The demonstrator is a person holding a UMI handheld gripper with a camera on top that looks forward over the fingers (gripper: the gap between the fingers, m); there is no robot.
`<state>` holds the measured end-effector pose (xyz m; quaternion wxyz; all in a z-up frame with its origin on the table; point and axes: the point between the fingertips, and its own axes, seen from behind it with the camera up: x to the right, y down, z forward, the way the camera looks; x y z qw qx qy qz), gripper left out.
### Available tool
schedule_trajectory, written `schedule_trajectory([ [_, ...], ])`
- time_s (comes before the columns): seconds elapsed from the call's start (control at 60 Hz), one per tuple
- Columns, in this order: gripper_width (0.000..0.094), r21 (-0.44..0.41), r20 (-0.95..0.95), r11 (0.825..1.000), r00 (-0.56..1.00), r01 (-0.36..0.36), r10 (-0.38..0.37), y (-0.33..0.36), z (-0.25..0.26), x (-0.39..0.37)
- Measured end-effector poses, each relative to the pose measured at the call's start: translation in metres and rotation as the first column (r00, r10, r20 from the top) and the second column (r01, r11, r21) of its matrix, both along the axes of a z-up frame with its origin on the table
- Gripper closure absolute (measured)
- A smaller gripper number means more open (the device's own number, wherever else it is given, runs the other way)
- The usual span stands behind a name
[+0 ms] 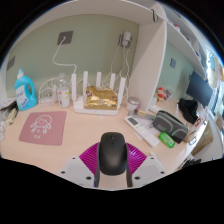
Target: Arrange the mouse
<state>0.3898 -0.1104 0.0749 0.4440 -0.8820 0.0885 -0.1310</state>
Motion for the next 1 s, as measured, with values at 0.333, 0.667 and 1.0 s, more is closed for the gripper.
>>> schedule_trajectory([
  [0.333,0.0573,0.268,0.008,0.938,0.974,-0.22,0.226,0.158,0.142,-0.164],
  [0.667,0.0564,-0.03,-0.143,0.942,0.934,-0.334,0.327,0.213,-0.07,-0.285],
  [1.0,0.0105,-0.052,-0.116,0.952,0.949,-0.3,0.293,0.194,-0.053,-0.287],
])
